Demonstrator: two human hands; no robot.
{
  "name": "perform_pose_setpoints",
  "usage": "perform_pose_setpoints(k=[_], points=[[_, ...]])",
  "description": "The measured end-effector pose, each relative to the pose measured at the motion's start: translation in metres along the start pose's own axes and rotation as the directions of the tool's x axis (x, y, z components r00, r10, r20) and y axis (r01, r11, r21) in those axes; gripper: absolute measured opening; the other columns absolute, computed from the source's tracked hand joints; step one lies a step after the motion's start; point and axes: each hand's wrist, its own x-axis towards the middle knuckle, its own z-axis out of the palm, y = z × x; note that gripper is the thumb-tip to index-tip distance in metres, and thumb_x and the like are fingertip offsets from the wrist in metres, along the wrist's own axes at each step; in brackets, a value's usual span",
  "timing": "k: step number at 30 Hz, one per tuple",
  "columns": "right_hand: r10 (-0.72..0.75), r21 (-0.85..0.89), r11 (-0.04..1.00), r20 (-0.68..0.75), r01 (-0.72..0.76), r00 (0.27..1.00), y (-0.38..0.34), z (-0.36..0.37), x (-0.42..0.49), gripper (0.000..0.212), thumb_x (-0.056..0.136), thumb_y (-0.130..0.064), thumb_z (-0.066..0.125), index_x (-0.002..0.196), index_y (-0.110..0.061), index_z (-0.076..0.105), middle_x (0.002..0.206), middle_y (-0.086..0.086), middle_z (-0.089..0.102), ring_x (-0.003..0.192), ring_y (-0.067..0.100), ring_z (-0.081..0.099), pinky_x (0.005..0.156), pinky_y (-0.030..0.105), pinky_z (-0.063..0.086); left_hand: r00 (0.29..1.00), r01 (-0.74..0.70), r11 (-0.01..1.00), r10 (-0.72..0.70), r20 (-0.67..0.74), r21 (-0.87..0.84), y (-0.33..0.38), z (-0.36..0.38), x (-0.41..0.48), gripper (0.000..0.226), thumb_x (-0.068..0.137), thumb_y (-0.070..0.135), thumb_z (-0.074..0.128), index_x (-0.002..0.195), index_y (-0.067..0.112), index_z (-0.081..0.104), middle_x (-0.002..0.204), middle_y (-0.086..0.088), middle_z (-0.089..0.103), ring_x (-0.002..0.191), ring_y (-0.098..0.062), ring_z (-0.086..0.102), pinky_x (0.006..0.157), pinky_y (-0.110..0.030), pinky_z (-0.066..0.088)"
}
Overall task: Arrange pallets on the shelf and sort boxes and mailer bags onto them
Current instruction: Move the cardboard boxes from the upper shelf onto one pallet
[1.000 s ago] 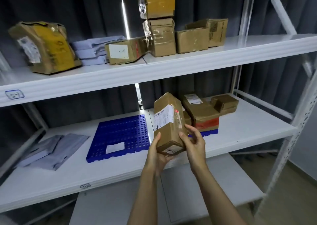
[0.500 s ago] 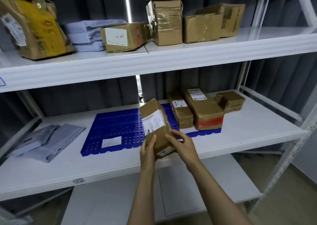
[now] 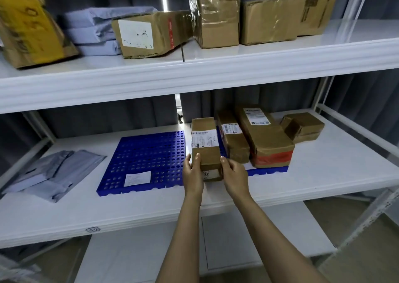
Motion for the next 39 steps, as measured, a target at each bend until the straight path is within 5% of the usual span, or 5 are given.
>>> perform_pose_setpoints(k=[3, 9, 24, 31, 39], points=[[-0.027, -0.079, 0.997, -0.038, 0.024, 0.999, 0.005, -0.001, 0.009, 0.028, 0.100, -0.026, 0.047, 0.108, -0.009, 0.068, 0.094, 0.000, 0.065, 0.076, -0.002, 0.055, 0.058, 0.003, 0.038, 1.000, -0.002, 0.995, 0.001, 0.010, 0.099, -0.004, 0.009, 0.014, 0.048, 0.100, 0.041, 0.040, 0.141, 0.017, 0.038, 0.126, -0.011, 0.057, 0.109, -0.024, 0.059, 0.090, -0.041, 0.054], [0.013, -0.135, 0.991, -0.051, -0.020, 0.999, 0.024, -0.001, 0.014, 0.033, 0.097, -0.022, 0.053, 0.126, -0.008, 0.061, 0.122, 0.007, 0.065, 0.112, 0.017, 0.058, 0.094, 0.027, 0.046, 0.997, 0.011, 0.987, -0.024, 0.078, 0.162, -0.025, 0.013, 0.022, 0.042, 0.100, 0.037, 0.043, 0.137, 0.017, 0.042, 0.124, -0.010, 0.059, 0.105, -0.020, 0.060, 0.083, -0.030, 0.053], [-0.207, -0.202, 0.964, -0.157, 0.174, 0.966, 0.006, -0.002, 0.048, 0.033, 0.094, -0.008, 0.053, 0.126, -0.008, 0.062, 0.121, 0.004, 0.066, 0.111, 0.012, 0.061, 0.088, 0.012, 0.044, 1.000, -0.019, 0.970, 0.021, -0.006, 0.244, -0.015, 0.042, 0.075, 0.043, 0.101, 0.039, 0.037, 0.132, 0.011, 0.046, 0.121, -0.013, 0.060, 0.107, -0.025, 0.060, 0.093, -0.040, 0.052], [-0.313, -0.298, 0.922, -0.206, 0.246, 0.927, 0.009, -0.001, 0.073, 0.036, 0.090, -0.001, 0.053, 0.125, -0.006, 0.062, 0.125, 0.008, 0.064, 0.116, 0.018, 0.060, 0.099, 0.027, 0.048, 0.991, -0.088, 0.957, 0.056, 0.123, 0.277, -0.028, 0.047, 0.086, 0.058, 0.096, 0.040, 0.051, 0.144, 0.015, 0.031, 0.127, -0.004, 0.053, 0.105, -0.014, 0.054, 0.070, -0.011, 0.044], [-0.227, -0.523, 0.838, -0.080, 0.153, 0.971, 0.017, 0.003, 0.094, 0.044, 0.092, -0.015, 0.054, 0.136, -0.014, 0.051, 0.133, 0.004, 0.059, 0.125, 0.018, 0.053, 0.102, 0.031, 0.043, 0.985, -0.140, 0.936, 0.098, 0.143, 0.322, -0.041, 0.056, 0.113, 0.073, 0.089, 0.046, 0.060, 0.147, 0.015, 0.029, 0.136, -0.008, 0.051, 0.120, -0.023, 0.053, 0.100, -0.037, 0.048]])
